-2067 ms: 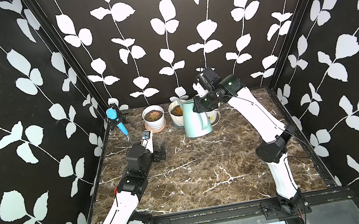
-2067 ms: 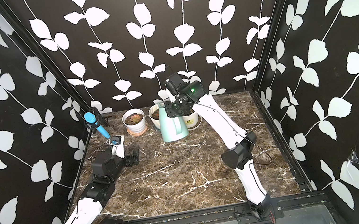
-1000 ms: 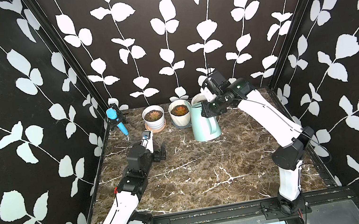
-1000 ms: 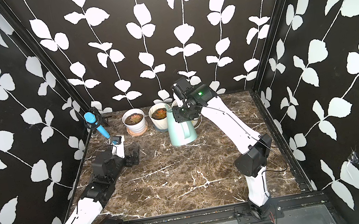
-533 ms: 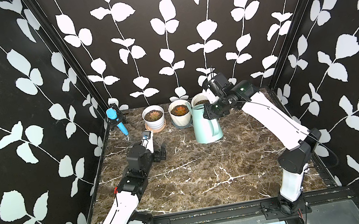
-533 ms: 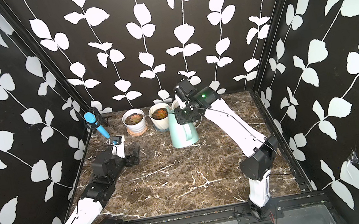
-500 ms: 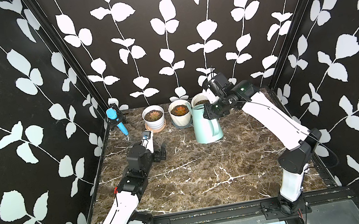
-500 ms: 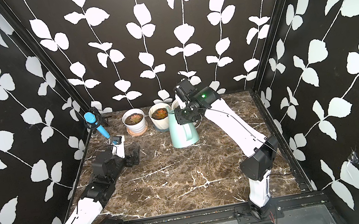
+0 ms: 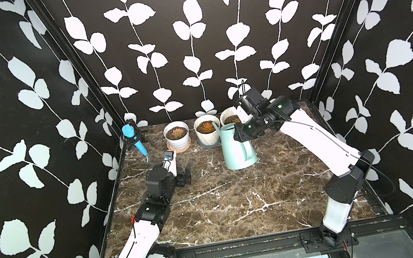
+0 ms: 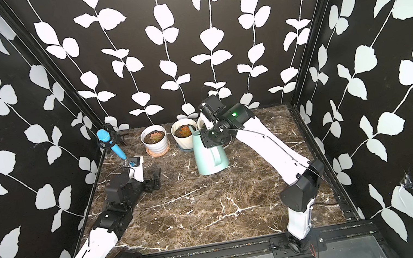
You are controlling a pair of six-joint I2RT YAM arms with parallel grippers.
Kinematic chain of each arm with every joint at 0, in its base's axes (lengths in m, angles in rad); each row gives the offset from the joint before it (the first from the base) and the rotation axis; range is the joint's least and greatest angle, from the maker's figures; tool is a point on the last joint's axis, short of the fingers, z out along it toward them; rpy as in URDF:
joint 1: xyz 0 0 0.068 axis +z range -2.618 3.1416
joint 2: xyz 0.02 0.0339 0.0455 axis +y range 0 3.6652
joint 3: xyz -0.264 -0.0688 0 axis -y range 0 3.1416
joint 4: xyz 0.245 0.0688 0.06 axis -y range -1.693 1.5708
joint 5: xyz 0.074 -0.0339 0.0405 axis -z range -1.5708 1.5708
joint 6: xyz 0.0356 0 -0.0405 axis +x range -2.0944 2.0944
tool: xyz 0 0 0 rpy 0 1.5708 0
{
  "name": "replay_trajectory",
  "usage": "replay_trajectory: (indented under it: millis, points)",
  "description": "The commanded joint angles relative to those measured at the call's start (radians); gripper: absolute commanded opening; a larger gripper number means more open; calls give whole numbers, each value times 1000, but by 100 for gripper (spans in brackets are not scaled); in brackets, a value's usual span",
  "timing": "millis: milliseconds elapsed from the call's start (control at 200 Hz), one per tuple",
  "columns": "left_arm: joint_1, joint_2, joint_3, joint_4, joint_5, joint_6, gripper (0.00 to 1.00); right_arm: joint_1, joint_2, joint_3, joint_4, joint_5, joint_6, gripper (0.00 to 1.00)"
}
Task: Water the succulent around the soil edge
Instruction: Water the soil of the potted plant with water.
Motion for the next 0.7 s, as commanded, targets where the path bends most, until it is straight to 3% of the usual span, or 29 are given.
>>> replay_trajectory:
  millis: [0, 695]
  points:
    - [-7, -6, -10, 22, 0, 5, 99, 6, -59, -22, 52, 20, -1, 0]
    - [-10, 4, -10, 23, 8, 4, 99, 11, -100, -58, 52, 38, -1, 0]
